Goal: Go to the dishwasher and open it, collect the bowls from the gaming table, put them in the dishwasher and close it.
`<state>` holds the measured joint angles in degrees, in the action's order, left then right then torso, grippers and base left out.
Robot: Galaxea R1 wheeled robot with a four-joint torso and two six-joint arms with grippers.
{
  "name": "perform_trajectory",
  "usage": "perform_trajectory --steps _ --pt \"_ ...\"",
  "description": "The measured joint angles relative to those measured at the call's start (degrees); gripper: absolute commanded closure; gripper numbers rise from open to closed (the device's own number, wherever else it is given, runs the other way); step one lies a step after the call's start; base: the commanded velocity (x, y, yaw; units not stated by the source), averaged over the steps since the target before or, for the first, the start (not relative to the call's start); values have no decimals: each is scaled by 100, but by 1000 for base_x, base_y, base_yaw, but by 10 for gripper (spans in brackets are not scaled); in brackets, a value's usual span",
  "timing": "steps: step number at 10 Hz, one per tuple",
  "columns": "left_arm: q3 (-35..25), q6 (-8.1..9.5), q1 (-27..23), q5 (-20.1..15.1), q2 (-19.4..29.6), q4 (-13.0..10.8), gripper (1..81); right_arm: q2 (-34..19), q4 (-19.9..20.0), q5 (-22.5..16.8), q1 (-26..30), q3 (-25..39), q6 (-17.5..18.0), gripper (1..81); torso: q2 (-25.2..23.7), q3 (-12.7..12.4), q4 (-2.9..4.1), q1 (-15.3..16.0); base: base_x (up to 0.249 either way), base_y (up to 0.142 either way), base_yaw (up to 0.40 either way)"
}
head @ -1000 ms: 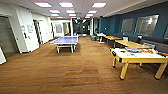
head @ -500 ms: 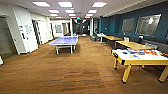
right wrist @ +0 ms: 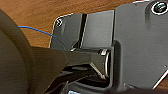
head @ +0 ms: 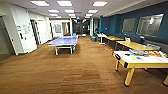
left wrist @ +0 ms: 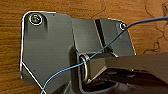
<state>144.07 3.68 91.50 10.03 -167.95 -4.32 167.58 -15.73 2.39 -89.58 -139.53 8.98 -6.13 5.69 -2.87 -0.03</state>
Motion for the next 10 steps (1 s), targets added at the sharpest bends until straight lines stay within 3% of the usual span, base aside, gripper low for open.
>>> perform_trajectory --steps 10 --pt "1 0 30 -6 -22 0 10 -7 -21 13 -39 -43 0 10 0 0 0 2 241 0 0"
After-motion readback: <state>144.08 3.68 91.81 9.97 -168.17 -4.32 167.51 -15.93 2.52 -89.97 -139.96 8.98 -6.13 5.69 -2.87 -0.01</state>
